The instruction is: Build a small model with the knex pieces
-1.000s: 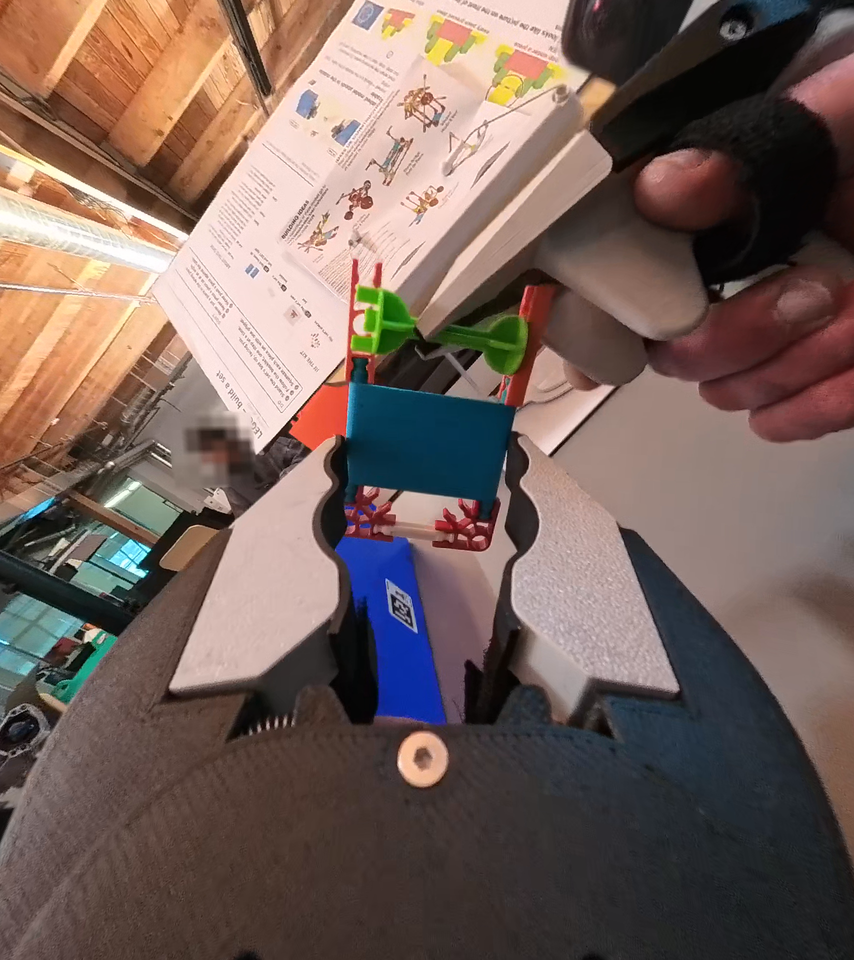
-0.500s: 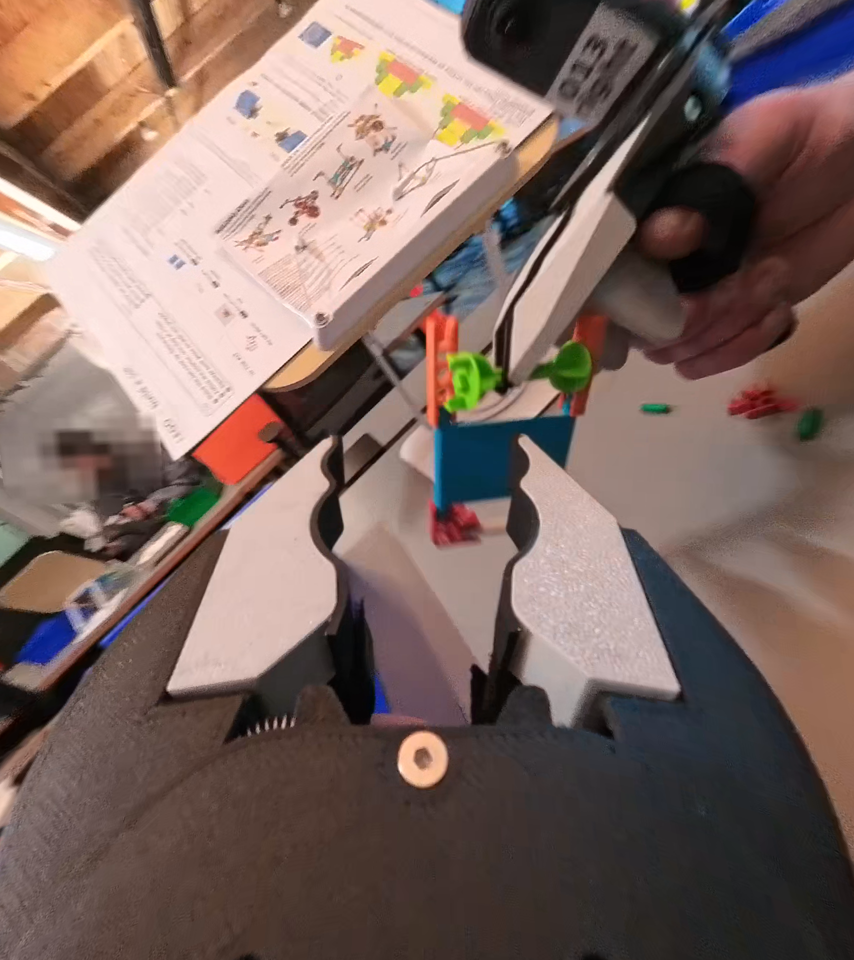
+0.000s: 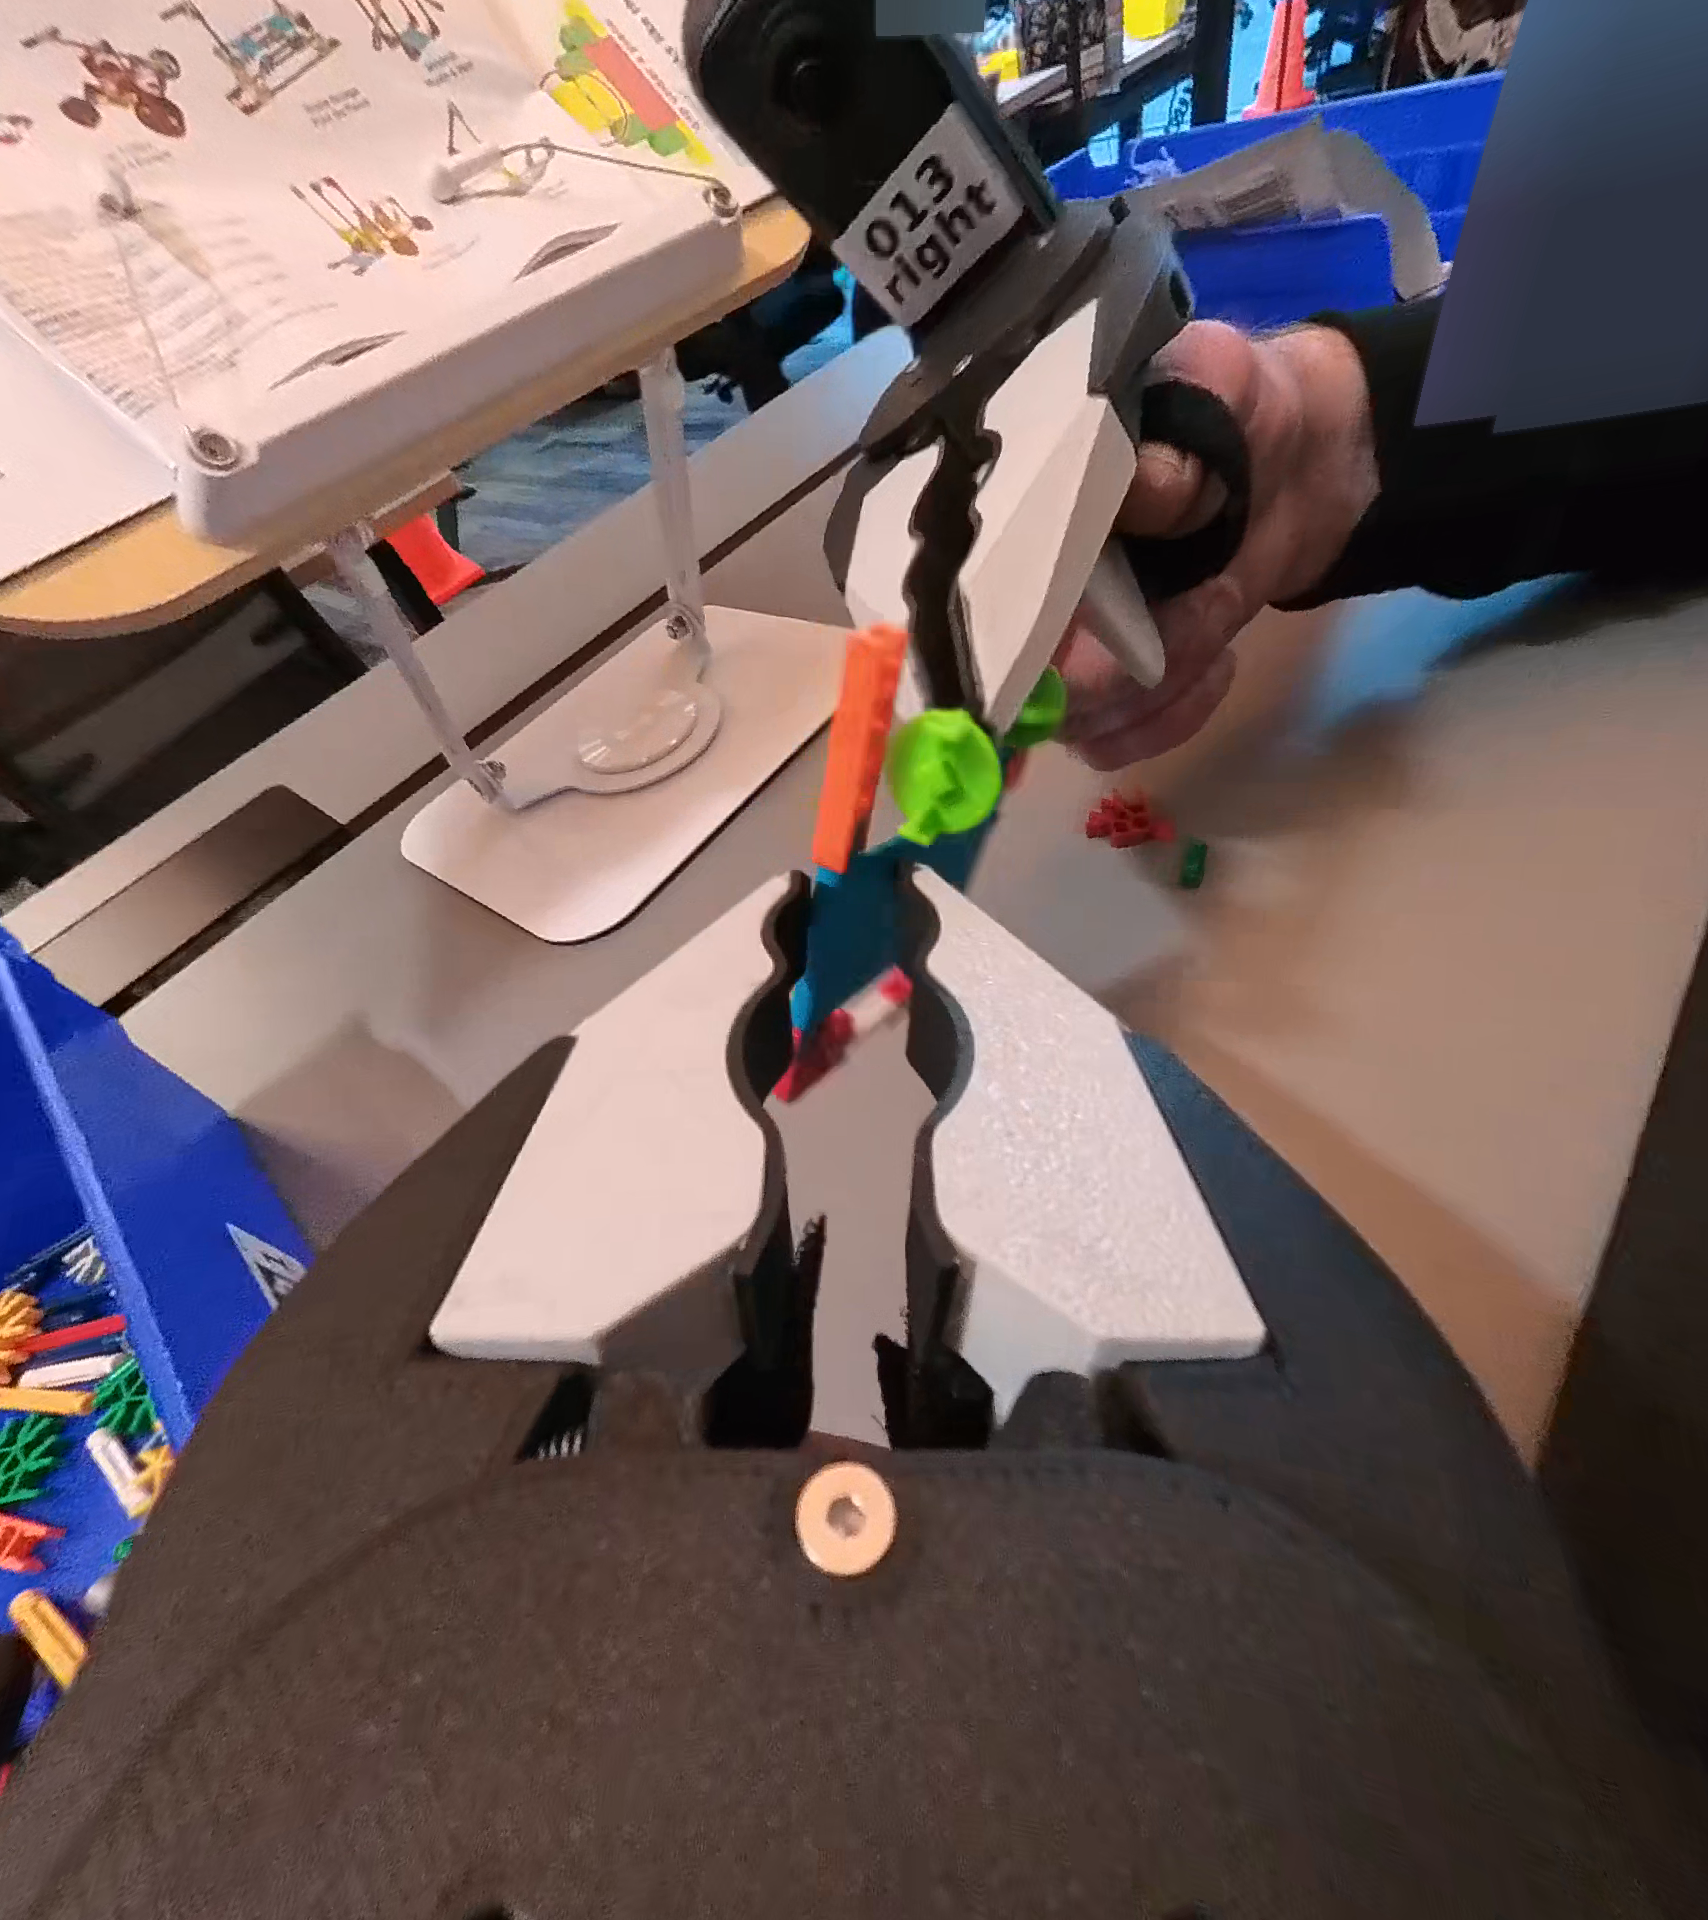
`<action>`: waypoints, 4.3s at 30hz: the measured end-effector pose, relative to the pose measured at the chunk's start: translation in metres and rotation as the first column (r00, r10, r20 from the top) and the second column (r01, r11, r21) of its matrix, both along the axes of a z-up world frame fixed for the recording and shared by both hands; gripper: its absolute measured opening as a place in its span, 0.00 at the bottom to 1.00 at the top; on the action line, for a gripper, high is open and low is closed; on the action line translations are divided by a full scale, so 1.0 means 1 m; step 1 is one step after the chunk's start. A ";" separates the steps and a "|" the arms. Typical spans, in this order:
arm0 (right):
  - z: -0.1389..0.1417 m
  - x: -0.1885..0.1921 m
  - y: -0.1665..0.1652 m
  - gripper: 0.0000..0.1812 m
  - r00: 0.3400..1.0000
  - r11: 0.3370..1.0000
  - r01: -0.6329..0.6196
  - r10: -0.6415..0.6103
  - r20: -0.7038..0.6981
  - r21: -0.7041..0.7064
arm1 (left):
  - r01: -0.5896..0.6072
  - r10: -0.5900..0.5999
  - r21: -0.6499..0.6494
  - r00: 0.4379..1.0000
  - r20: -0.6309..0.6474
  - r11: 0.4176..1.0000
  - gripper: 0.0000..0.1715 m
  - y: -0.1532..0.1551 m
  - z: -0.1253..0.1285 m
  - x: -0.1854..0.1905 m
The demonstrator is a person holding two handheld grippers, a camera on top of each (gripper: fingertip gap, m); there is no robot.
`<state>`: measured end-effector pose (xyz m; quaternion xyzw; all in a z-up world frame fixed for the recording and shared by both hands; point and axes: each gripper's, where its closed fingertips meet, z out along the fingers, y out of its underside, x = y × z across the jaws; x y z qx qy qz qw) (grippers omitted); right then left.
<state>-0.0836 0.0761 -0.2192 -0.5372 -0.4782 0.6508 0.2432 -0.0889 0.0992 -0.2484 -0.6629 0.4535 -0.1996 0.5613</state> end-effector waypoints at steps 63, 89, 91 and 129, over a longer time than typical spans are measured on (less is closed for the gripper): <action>-0.012 0.001 0.040 0.02 0.874 0.840 0.304 -0.434 0.220 0.449 | -0.028 0.481 0.758 0.788 -0.384 0.651 0.05 0.030 0.018 0.011; -0.015 0.024 0.003 0.12 0.957 0.254 -0.066 -0.256 0.133 0.965 | 0.064 0.000 0.399 0.987 -0.158 0.915 0.04 -0.005 0.029 0.022; -0.012 0.024 0.003 0.12 0.959 0.240 -0.055 -0.258 0.119 0.969 | 0.081 -0.025 0.394 0.989 -0.144 0.915 0.04 -0.008 0.031 0.025; -0.046 0.012 -0.005 0.01 0.962 0.533 -0.090 -0.172 0.212 0.841 | 0.187 -0.178 0.166 0.982 -0.069 0.968 0.04 -0.019 0.005 0.020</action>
